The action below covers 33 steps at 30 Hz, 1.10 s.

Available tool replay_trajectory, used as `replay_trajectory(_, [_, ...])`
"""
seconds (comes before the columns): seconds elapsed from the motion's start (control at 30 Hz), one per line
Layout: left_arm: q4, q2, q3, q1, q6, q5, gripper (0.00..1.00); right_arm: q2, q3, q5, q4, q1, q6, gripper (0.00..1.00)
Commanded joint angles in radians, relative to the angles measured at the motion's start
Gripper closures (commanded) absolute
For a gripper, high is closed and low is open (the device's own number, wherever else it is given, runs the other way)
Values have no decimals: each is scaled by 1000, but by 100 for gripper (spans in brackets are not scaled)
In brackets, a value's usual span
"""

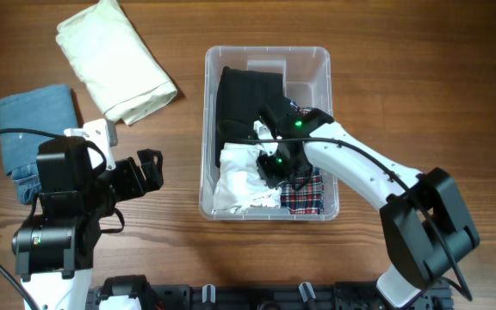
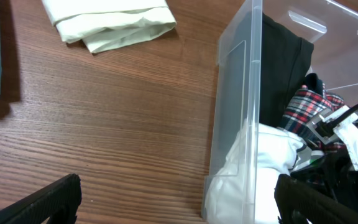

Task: Pack container
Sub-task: 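Grasp the white printed T-shirt with the right gripper and drop it in the bin, then grasp the blue jeans with the left gripper and place them in the bin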

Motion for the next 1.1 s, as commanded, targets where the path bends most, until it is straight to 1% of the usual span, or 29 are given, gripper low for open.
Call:
replay_trajectory(0.0, [3,2,16,-3,-2,9,0,49,48,-8,-60,19,-23,96])
replay_trajectory(0.07, [3,2,16,-3,-2,9,0,-46,156,57,-116,19,-4,96])
replay_trajectory(0.1, [2,2,16,-3,-2,9,0,-126,219,127,-134,19,28,86])
replay_trajectory(0.13, [2,2,16,-3,-2,9,0,-194,257,159,-134,12,45,65])
replay_trajectory(0.17, [2,2,16,-3,-2,9,0,-243,277,161,-128,1,44,0])
replay_trajectory(0.2, [3,2,16,-3,-2,9,0,-336,288,159,-105,-27,45,0])
replay_trajectory(0.23, [4,2,16,-3,-2,8,0,-391,288,158,-104,-53,44,0])
replay_trajectory(0.3, [20,5,16,-3,-6,-20,0,-450,286,158,-135,-111,36,0])
replay_trajectory(0.37, [54,28,16,22,-155,-215,0,-458,281,158,-196,-175,11,0])
replay_trajectory(0.4, [108,56,16,72,-177,-246,0,-450,265,159,-219,-200,-3,0])
replay_trajectory(0.43, [147,90,27,122,-190,-242,0,-437,243,163,-233,-217,-16,0])
replay_trajectory(0.47, [158,177,84,226,-211,-241,0,-425,219,169,-233,-225,-16,0])
replay_trajectory(0.5, [152,222,120,270,-211,-228,0,-417,197,174,-227,-227,-16,0])
replay_trajectory(0.57, [145,385,261,443,-211,-101,0,-395,164,178,-223,-227,-17,0])
replay_trajectory(0.63, [161,529,357,609,-220,37,0,-385,141,178,-211,-227,-16,0])
replay_trajectory(0.67, [203,639,378,732,-286,51,0,-385,124,177,-206,-227,-16,0])
replay_trajectory(0.7, [214,692,378,782,-294,51,0,-385,123,177,-209,-227,-15,0])
replay_trajectory(0.77, [222,776,378,838,-294,52,0,-385,123,176,-210,-227,-15,0])
replay_trajectory(0.8, [239,872,378,875,-289,74,0,-385,123,176,-212,-227,-13,0])
replay_trajectory(0.9, [304,1049,378,885,-225,117,0,-385,123,176,-230,-227,-11,0])
replay_trajectory(0.97, [343,1109,378,885,-177,95,0,-385,123,176,-239,-227,15,0])
replay_trajectory(1.03, [372,1140,378,886,-176,28,0,-385,123,172,-240,-227,30,0])
replay_trajectory(1.07, [386,1146,378,886,-161,27,0,-385,123,172,-240,-227,40,0])
